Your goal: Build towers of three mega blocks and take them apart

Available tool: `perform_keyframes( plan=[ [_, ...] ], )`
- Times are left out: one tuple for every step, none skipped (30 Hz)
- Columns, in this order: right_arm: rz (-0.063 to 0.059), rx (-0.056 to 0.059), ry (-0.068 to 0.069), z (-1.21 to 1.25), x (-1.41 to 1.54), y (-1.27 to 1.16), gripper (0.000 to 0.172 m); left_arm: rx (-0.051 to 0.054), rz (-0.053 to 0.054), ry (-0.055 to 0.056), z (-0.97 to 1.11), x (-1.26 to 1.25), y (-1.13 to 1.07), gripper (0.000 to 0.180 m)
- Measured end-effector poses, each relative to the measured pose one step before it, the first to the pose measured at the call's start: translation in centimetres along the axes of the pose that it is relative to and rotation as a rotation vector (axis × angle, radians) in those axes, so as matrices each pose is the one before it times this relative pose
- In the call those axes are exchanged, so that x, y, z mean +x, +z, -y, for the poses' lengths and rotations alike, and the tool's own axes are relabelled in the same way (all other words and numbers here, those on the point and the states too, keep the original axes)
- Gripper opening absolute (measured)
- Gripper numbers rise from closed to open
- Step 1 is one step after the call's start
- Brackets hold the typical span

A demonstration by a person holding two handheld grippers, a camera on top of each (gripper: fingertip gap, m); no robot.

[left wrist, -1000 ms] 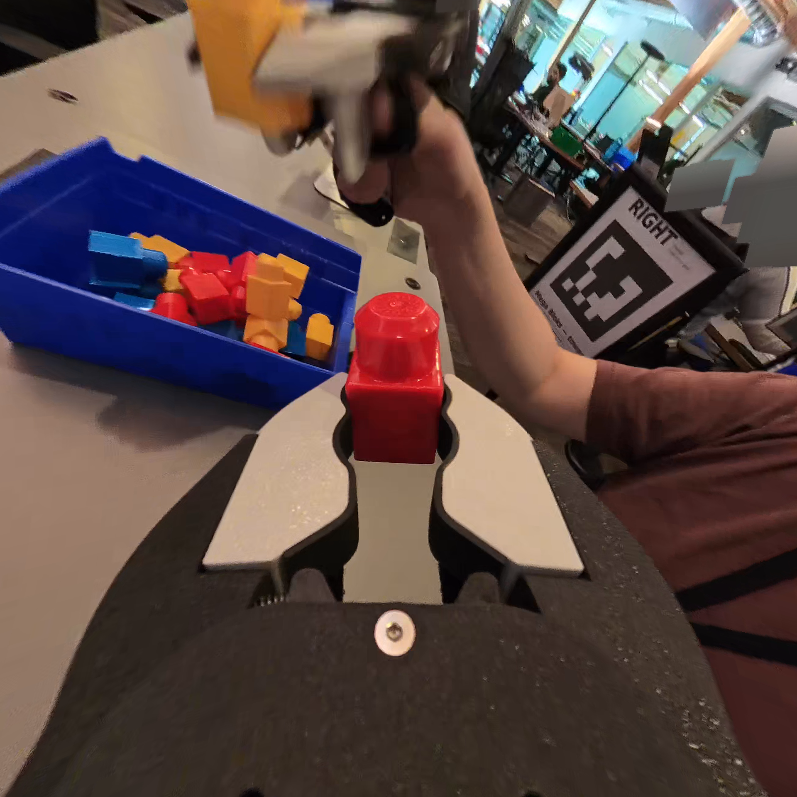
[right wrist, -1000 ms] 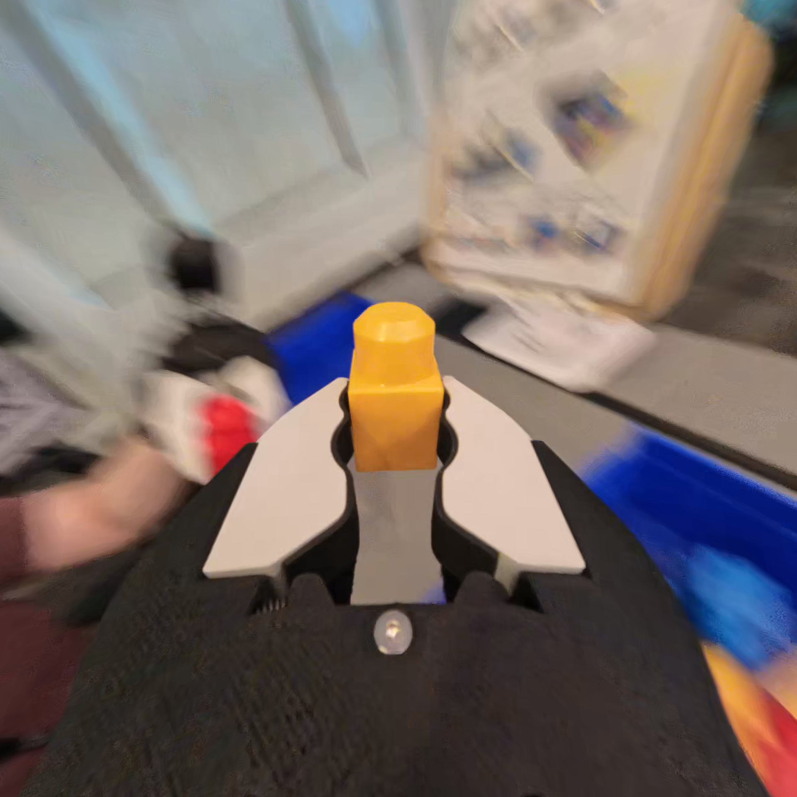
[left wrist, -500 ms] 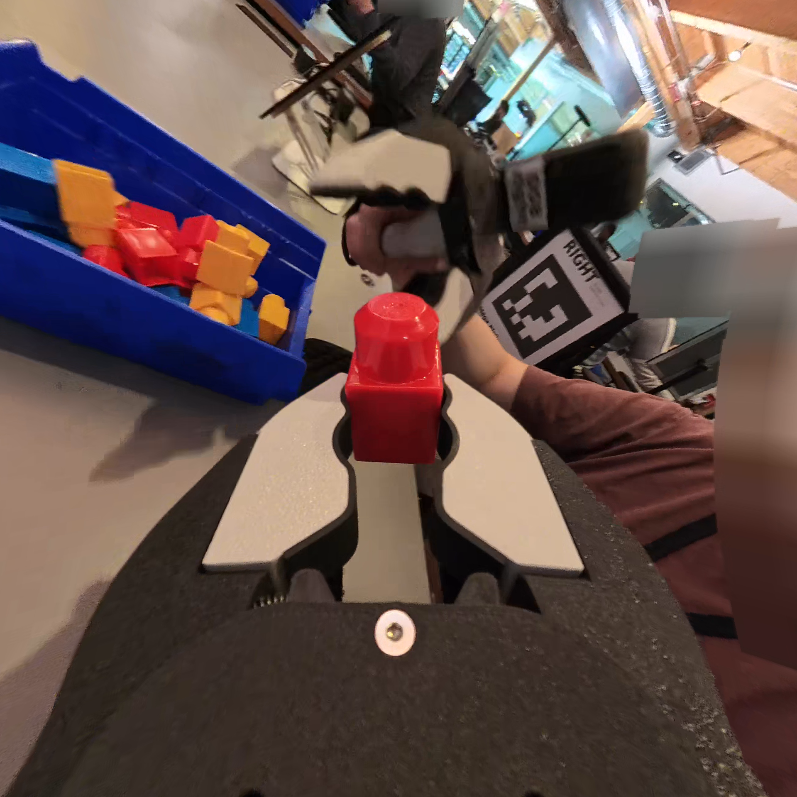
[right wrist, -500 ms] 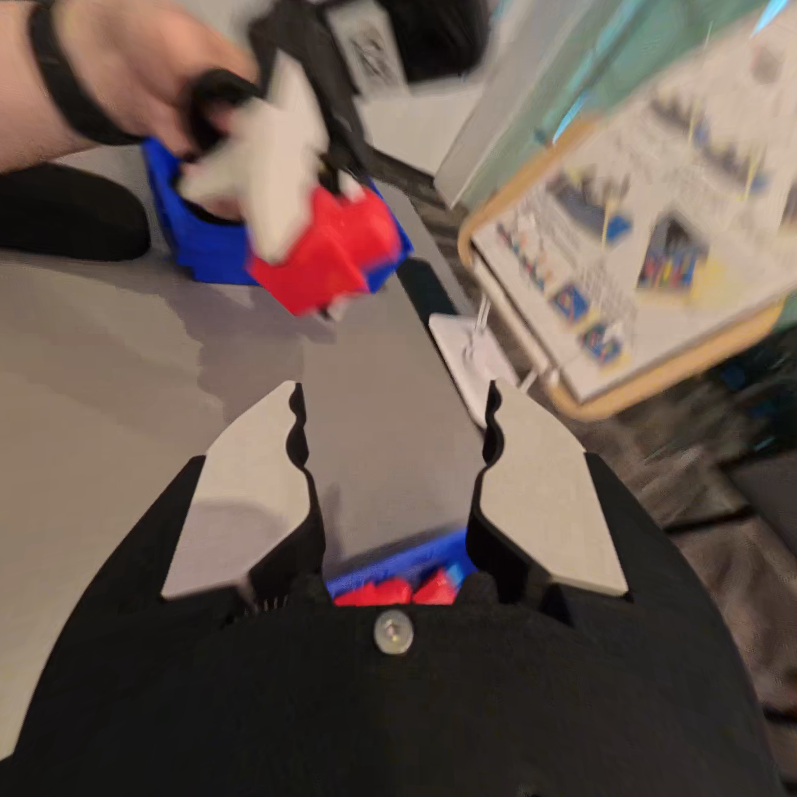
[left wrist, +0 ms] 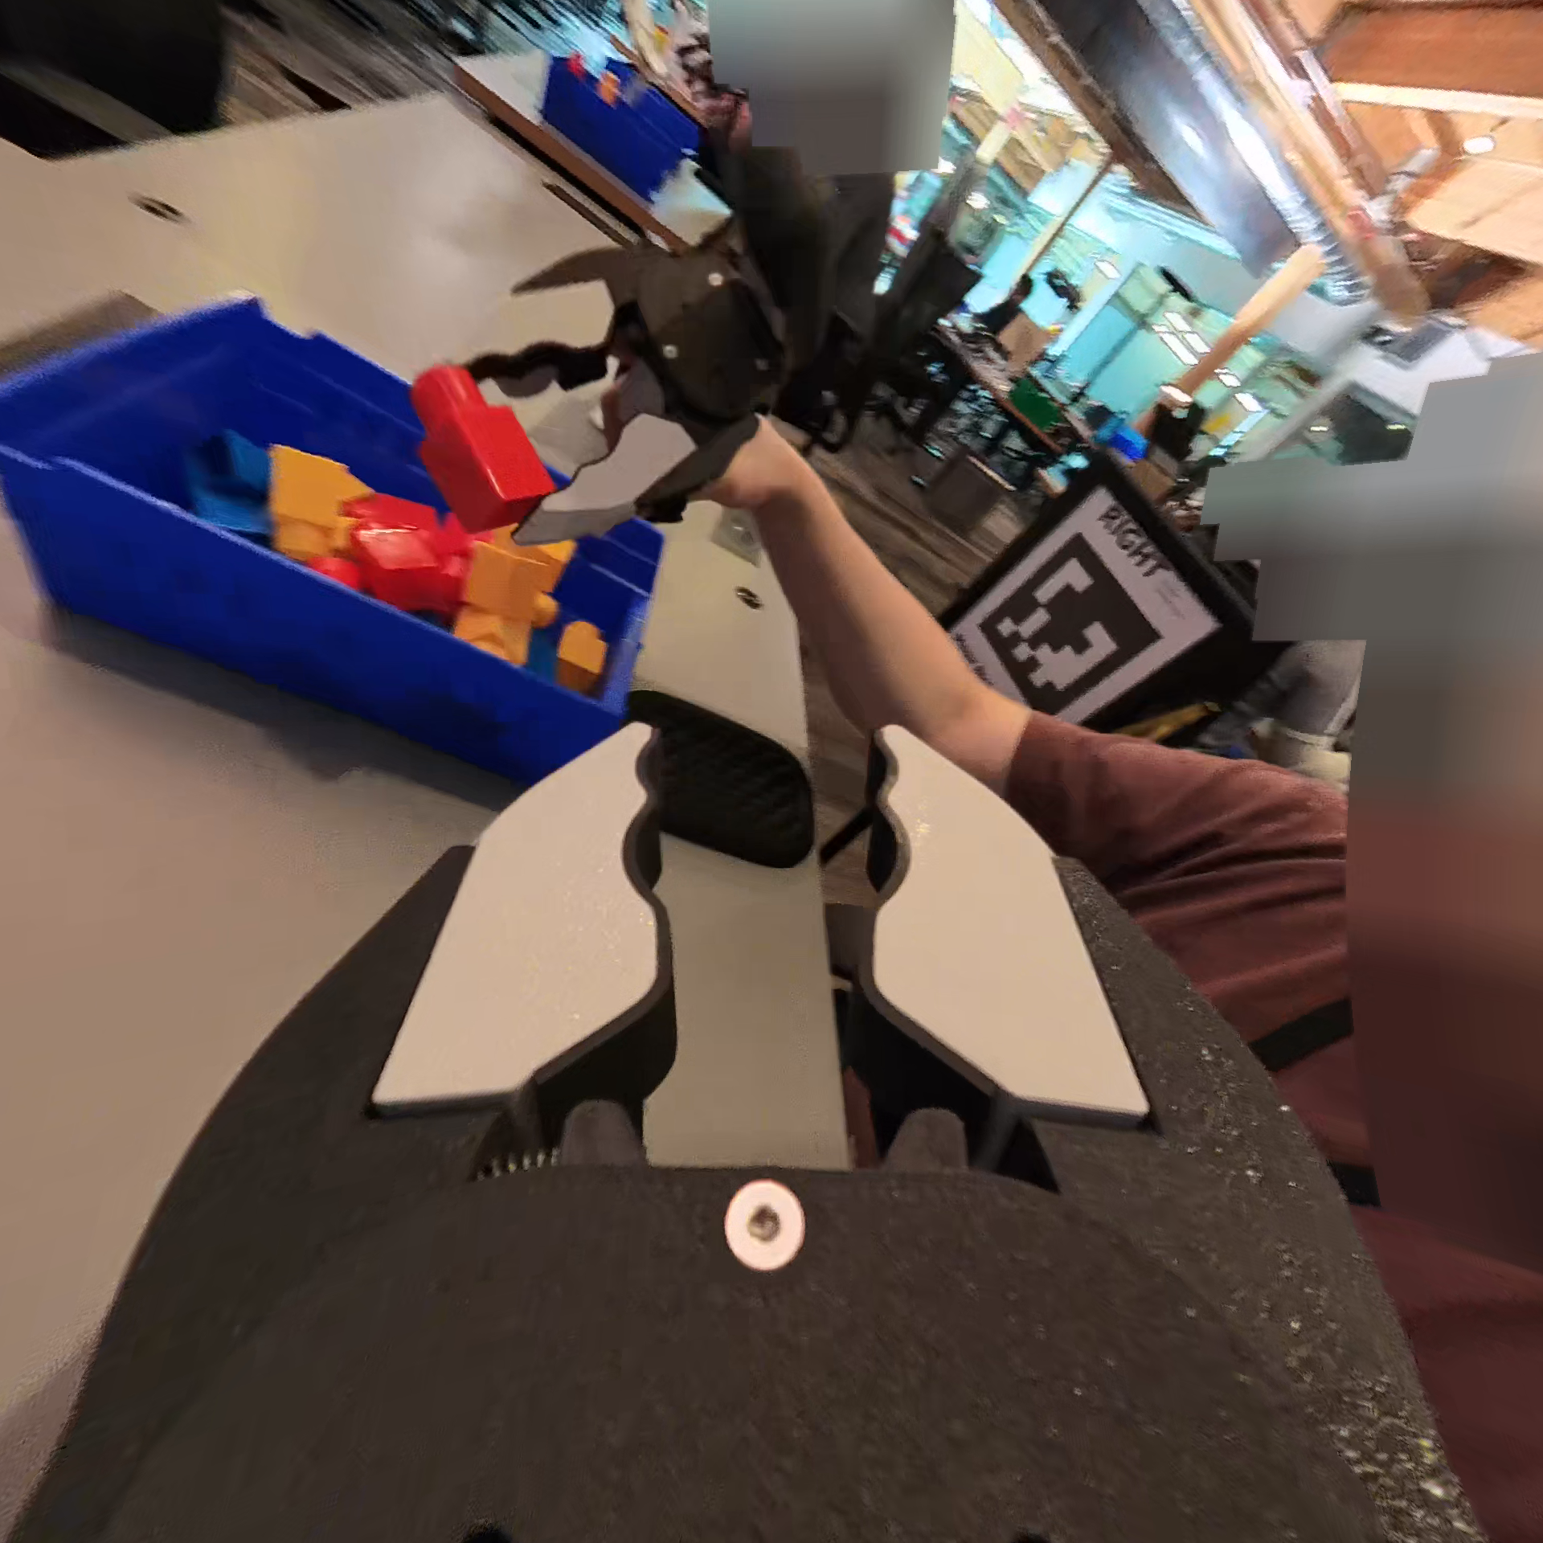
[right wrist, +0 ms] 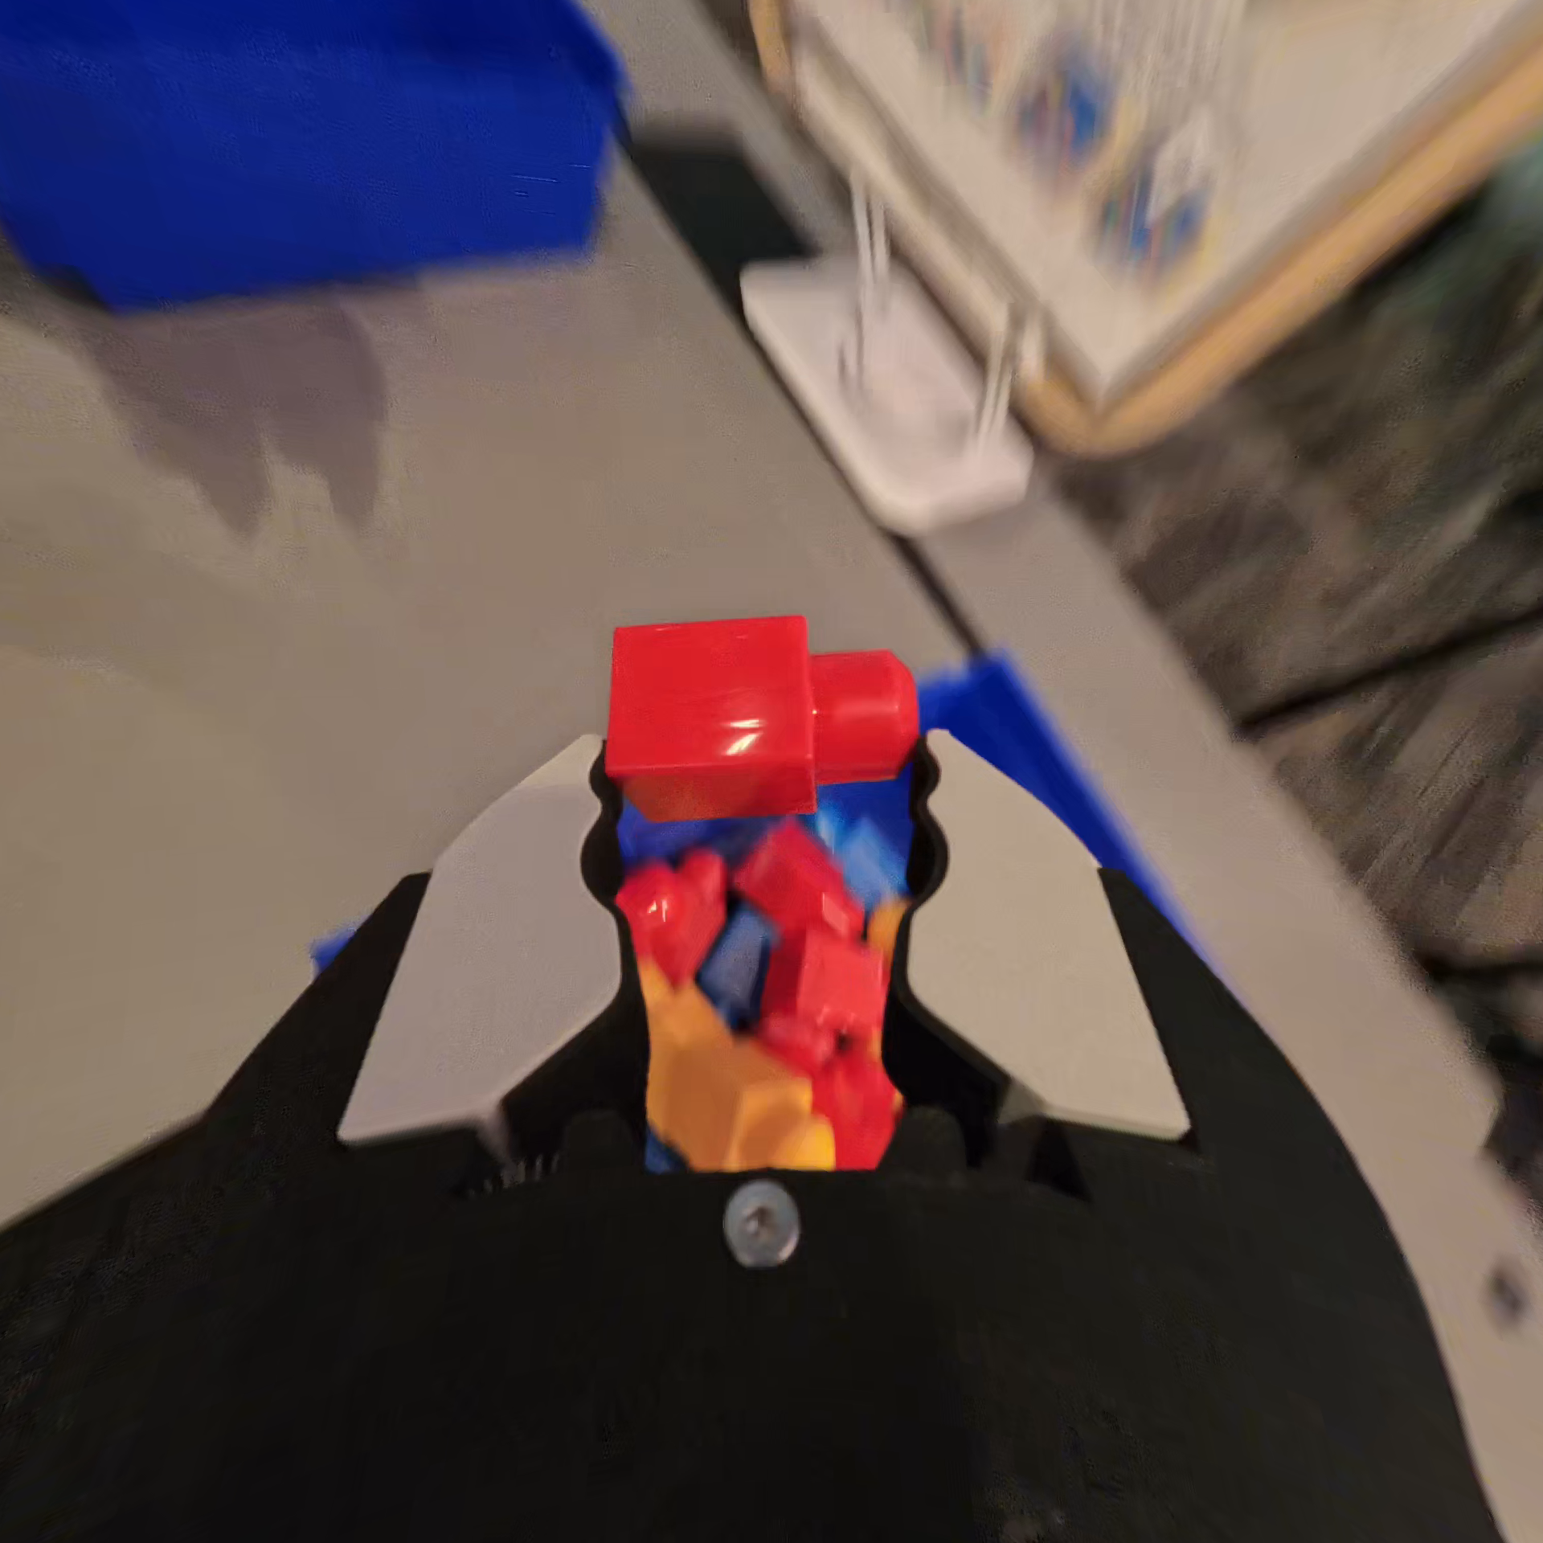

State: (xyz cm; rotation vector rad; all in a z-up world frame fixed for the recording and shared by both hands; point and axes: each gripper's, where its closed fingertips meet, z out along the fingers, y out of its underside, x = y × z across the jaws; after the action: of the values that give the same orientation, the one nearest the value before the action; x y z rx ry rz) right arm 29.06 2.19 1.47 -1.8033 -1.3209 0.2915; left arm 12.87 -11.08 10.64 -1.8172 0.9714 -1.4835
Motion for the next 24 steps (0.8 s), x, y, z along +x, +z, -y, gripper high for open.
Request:
perform_keyframes(
  plan=[
    [0.0089,-0.0964,0.0481,-2.485,1.161,0.838,0.068,0.0061,0.0416,0.0199,-0.043,-0.105,-1.014,0.046],
    [0.0055,-0.0709,0.0198,-1.667,0.648,0.868,0.068,0.0004,0.0304,0.0143,-0.16,0.022,-0.916,0.047],
    [0.0062,-0.0592,0.0119,-1.125,0.231,0.824,0.068,0.0005,0.0304,0.0087,-0.238,-0.051,-0.91,0.048],
    [-0.0051,-0.048,0.009,-0.756,0.167,0.73,0.068,0.0019,0.0405,0.0069,-0.257,-0.287,-0.994,0.048],
    [-0.0124,-0.0318,0.0089,-0.518,0.19,0.548,0.07,0.006,0.0589,0.0036,-0.277,-0.641,-1.18,0.049],
    [-0.0192,-0.0187,0.0131,-0.468,0.334,0.168,0.077,0.0055,0.0771,-0.0022,-0.371,-0.989,-1.505,0.049],
    [-0.0308,-0.0056,0.0189,-0.579,0.629,-0.35,0.077,0.0046,0.0896,-0.0027,-0.479,-1.298,-1.873,0.048],
    [-0.0419,0.01,0.03,-0.69,1.018,-0.805,0.077,-0.0043,0.0985,-0.001,-0.702,-1.612,-2.238,0.048],
    [-0.0537,0.0141,0.0469,-0.891,1.517,-1.087,0.077,-0.0122,0.1147,-0.0059,-0.856,-2.107,-2.513,0.048],
    [-0.0694,-0.001,0.0694,-1.256,2.133,-1.091,0.076,-0.0168,0.1382,-0.0139,-1.005,-2.786,-2.628,0.048],
    [-0.0562,-0.0235,0.0857,-1.538,2.204,-0.731,0.076,-0.0313,0.149,-0.0176,-1.253,-3.333,-2.427,0.051],
    [-0.0116,-0.0384,0.0935,-1.566,1.583,-0.2,0.076,-0.0317,0.1389,-0.0206,-1.302,-3.519,-1.875,0.057],
    [0.0237,-0.0414,0.0984,-1.328,0.89,0.24,0.076,-0.0274,0.1119,-0.0306,-1.208,-3.254,-1.109,0.061],
    [0.0514,-0.042,0.0922,-1.063,0.214,0.468,0.077,-0.033,0.0548,-0.0358,-1.153,-2.31,-0.355,0.061],
    [0.0566,-0.0459,0.0777,-0.877,-0.191,0.575,0.077,-0.0367,0.0088,-0.0356,-1.101,-1.367,0.2,0.061],
    [0.0375,-0.0401,0.0581,-0.638,-0.235,0.592,0.076,-0.0412,0.0006,-0.0349,-1.01,-0.945,0.513,0.063],
    [0.0082,-0.0331,0.0434,-0.493,-0.083,0.596,0.074,-0.0398,-0.0025,-0.0355,-0.905,-0.595,0.704,0.065],
    [-0.0232,-0.0391,0.0417,-0.553,0.208,0.56,0.066,-0.0338,-0.0073,-0.0236,-0.703,-0.279,0.803,0.063],
    [-0.0317,-0.0429,0.031,-0.539,0.199,0.523,0.056,-0.0215,0.0167,-0.0123,-0.503,-0.475,0.88,0.063],
    [-0.0252,-0.0404,0.0063,-0.474,-0.012,0.493,0.048,-0.0324,0.0304,-0.0078,-0.593,-0.623,0.959,0.063],
    [-0.0328,-0.0364,-0.0052,-0.39,0.085,0.43,0.043,-0.048,0.0167,-0.0106,-0.775,-0.408,1.056,0.062],
    [-0.0449,-0.0346,-0.0069,-0.339,0.36,0.373,0.039,-0.046,-0.0005,-0.0164,-0.711,-0.154,1.152,0.062],
    [-0.0399,-0.036,-0.0103,-0.38,0.409,0.408,0.033,-0.0506,-0.0007,-0.0193,-0.743,-0.185,1.2,0.062],
    [-0.011,-0.0306,-0.0039,-0.338,0.127,0.464,0.03,-0.0562,0.0046,-0.0199,-0.762,-0.33,1.094,0.062]
  ],
)
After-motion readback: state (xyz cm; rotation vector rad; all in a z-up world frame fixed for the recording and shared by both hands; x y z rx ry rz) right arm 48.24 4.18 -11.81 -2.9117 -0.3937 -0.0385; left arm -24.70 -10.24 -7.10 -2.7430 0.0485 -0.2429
